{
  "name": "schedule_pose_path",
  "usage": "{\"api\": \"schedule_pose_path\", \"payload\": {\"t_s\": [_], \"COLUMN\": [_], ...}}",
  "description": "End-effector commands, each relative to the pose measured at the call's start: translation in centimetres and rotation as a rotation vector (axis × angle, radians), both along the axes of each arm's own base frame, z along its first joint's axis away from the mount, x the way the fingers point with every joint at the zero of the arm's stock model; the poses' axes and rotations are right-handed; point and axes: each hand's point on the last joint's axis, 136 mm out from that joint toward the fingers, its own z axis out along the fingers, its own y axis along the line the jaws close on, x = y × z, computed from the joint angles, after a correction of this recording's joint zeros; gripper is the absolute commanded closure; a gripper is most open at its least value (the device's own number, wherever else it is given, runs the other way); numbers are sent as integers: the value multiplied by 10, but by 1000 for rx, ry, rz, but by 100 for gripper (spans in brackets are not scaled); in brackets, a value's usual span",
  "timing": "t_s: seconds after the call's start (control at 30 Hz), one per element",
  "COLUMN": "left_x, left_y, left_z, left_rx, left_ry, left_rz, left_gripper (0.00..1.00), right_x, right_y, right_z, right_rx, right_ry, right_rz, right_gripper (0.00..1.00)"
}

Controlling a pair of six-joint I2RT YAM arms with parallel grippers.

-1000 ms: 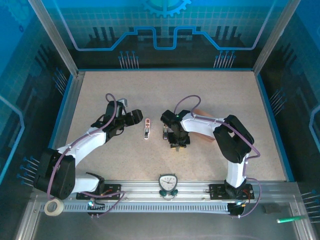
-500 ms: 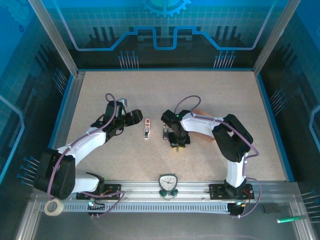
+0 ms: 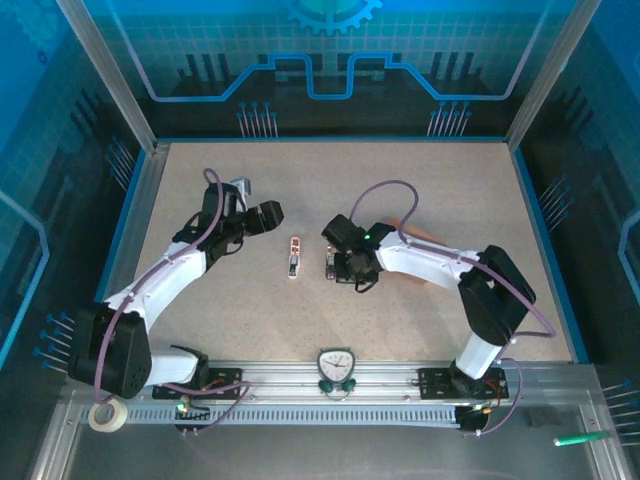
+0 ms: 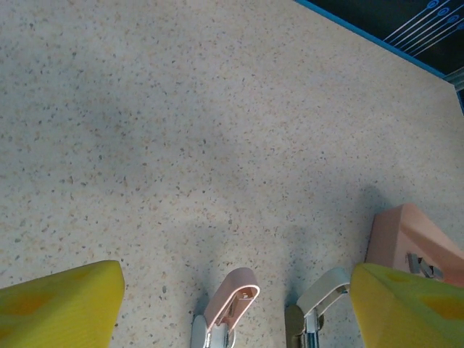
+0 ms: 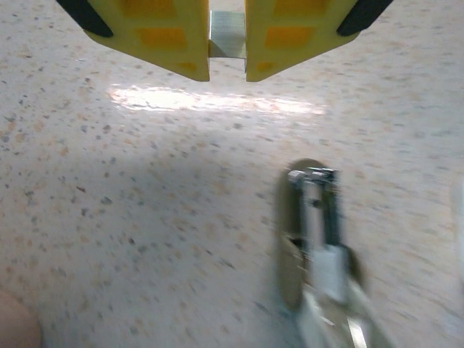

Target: Load the staples into the stapler

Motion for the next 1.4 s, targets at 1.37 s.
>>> {"api": "schedule_pose_path", "payload": {"t_s": [1.37], "left_x": [5], "left_y": [17], "left_z": [-19], "left_rx": [113], "left_ry": [9], "left_rz": [-51], "left_gripper": [11], "right_x": [54], "right_y": [40], "right_z": [-10], "right_rx": [-47], "right_ry": [-219], "right_rz": [-62], "right_gripper": [84]}}
